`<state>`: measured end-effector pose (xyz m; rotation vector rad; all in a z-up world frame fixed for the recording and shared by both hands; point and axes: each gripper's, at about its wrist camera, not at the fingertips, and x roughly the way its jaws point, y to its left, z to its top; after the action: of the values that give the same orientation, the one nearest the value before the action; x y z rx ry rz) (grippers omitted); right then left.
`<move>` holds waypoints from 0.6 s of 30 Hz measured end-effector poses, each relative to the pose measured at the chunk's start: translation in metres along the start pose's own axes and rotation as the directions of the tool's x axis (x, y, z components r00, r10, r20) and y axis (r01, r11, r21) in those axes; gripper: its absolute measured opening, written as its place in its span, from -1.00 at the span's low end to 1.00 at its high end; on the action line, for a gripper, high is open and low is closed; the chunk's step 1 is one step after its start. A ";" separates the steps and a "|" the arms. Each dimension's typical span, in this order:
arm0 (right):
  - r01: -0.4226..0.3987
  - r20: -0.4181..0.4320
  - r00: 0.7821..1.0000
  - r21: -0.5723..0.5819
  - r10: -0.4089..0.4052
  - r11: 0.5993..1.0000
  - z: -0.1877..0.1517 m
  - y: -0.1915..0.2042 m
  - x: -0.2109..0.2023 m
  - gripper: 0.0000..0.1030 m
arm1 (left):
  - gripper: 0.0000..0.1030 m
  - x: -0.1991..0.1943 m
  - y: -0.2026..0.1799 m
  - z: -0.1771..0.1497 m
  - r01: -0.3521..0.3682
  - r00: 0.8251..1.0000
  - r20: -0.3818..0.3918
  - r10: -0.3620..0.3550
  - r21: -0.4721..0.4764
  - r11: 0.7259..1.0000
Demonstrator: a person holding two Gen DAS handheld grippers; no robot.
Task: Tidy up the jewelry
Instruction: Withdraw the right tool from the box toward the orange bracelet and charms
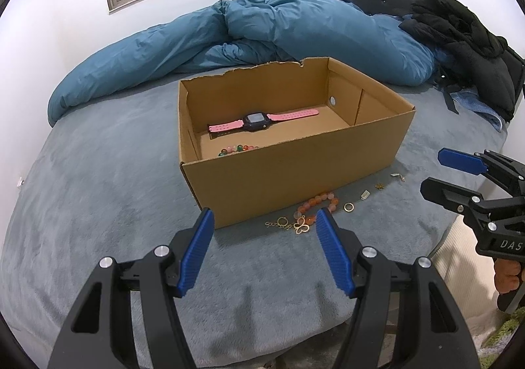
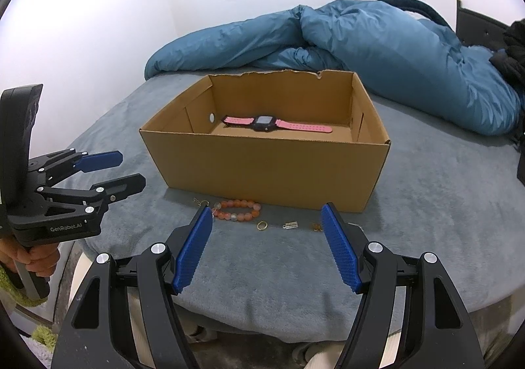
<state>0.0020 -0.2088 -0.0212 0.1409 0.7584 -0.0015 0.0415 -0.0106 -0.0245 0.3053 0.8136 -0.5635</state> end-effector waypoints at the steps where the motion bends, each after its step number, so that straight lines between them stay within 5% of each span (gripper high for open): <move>1: 0.001 0.001 1.000 0.000 -0.001 1.000 0.000 0.000 0.000 0.28 | 0.21 0.000 0.000 0.000 0.000 1.000 0.001 0.000 -0.001 1.000; 18: 0.018 -0.063 0.998 -0.040 -0.020 0.999 -0.018 -0.017 0.019 0.28 | 0.21 0.019 -0.010 -0.017 0.052 0.998 -0.024 -0.051 0.037 0.998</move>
<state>0.0024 -0.2223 -0.0498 0.0967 0.8226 -0.0005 0.0363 -0.0173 -0.0510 0.3265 0.8354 -0.6250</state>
